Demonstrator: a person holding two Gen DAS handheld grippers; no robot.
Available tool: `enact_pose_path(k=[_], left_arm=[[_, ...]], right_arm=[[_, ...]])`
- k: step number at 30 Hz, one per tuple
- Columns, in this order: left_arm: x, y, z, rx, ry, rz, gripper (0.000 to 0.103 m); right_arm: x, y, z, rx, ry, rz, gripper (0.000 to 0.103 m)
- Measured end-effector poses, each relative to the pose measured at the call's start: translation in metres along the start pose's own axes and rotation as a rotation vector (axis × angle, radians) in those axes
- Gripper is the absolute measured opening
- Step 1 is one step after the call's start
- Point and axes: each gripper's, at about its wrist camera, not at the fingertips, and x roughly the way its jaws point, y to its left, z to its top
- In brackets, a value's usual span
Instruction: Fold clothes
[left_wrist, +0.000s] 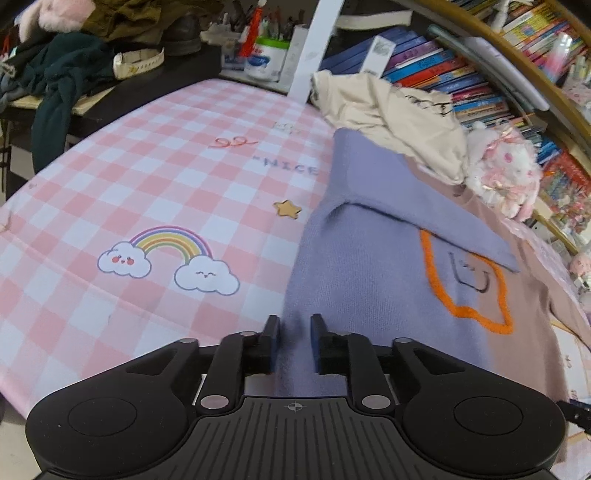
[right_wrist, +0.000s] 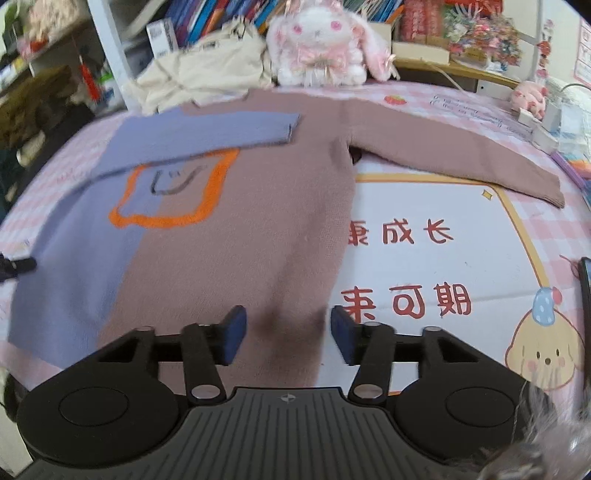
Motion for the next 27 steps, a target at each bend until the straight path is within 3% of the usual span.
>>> enact_pose_path(k=[1, 3, 9, 20, 27], left_arm=[[-0.006, -0.004, -0.001, 0.021, -0.016, 0.004, 0.026], [-0.02, -0.014, -0.004, 0.077, -0.054, 0.024, 0.045], [-0.044, -0.042, -0.019, 0.167, -0.138, -0.025, 0.066], [-0.037, -0.076, -0.043, 0.239, -0.088, -0.103, 0.075], [-0.029, -0.099, -0.043, 0.263, -0.084, -0.114, 0.08]], right_arm=[[-0.004, 0.001, -0.001, 0.006, -0.011, -0.002, 0.058], [-0.013, 0.004, -0.002, 0.017, -0.036, -0.015, 0.065], [-0.037, 0.007, -0.008, 0.054, -0.101, -0.061, 0.075], [-0.051, -0.009, -0.02, 0.119, -0.116, -0.132, 0.084], [-0.047, -0.03, -0.014, 0.119, -0.116, -0.116, 0.084]])
